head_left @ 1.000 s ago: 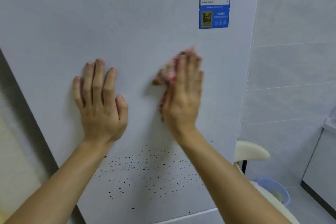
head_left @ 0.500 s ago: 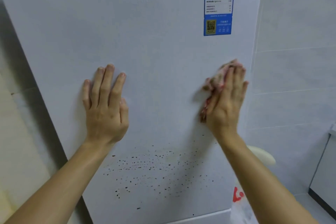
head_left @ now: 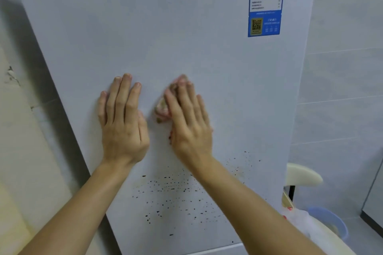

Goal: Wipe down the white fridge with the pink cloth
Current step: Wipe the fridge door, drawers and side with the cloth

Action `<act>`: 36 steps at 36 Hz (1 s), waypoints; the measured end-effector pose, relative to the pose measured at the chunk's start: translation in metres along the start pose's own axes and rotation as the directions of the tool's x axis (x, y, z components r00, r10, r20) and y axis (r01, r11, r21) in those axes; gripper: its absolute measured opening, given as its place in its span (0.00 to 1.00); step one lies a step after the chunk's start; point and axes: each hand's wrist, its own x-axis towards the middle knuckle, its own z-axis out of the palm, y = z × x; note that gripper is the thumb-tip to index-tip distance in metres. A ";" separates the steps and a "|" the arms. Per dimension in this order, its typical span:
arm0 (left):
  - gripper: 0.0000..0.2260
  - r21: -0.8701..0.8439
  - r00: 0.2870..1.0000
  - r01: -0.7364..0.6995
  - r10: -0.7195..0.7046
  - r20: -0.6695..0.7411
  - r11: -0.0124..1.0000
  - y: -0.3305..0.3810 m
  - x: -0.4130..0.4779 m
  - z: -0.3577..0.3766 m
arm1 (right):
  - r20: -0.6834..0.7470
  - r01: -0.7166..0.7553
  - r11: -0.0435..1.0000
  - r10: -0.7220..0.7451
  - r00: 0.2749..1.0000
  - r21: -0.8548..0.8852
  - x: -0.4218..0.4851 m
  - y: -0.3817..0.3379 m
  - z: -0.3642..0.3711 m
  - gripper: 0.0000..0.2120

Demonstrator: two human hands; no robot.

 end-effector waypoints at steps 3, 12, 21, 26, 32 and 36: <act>0.25 0.009 1.000 0.008 -0.008 0.002 1.000 -0.005 -0.001 -0.004 | 0.128 0.177 0.984 -0.177 0.976 0.014 -0.025 -0.010 0.006 0.27; 0.25 -0.002 0.999 0.037 -0.037 0.010 0.999 0.002 -0.007 0.001 | 0.165 0.120 0.986 -0.100 0.981 -0.117 -0.021 0.073 -0.049 0.25; 0.26 0.021 0.999 0.046 -0.046 -0.002 0.999 0.006 -0.008 0.007 | -0.135 -0.413 0.911 0.408 0.903 -0.008 0.005 0.122 -0.085 0.26; 0.25 0.016 0.999 0.014 -0.015 0.029 1.000 0.001 -0.008 0.004 | -0.217 -0.434 0.899 0.436 0.873 0.057 0.029 0.091 -0.057 0.27; 0.25 -0.004 1.000 0.022 -0.022 0.014 1.000 0.001 -0.009 0.005 | -0.057 -0.077 0.997 0.078 0.995 0.025 0.004 0.020 -0.005 0.29; 0.26 -0.049 0.999 0.011 -0.009 0.031 0.999 -0.004 -0.008 0.000 | 0.062 0.058 0.997 -0.061 0.996 0.050 -0.032 -0.011 0.008 0.29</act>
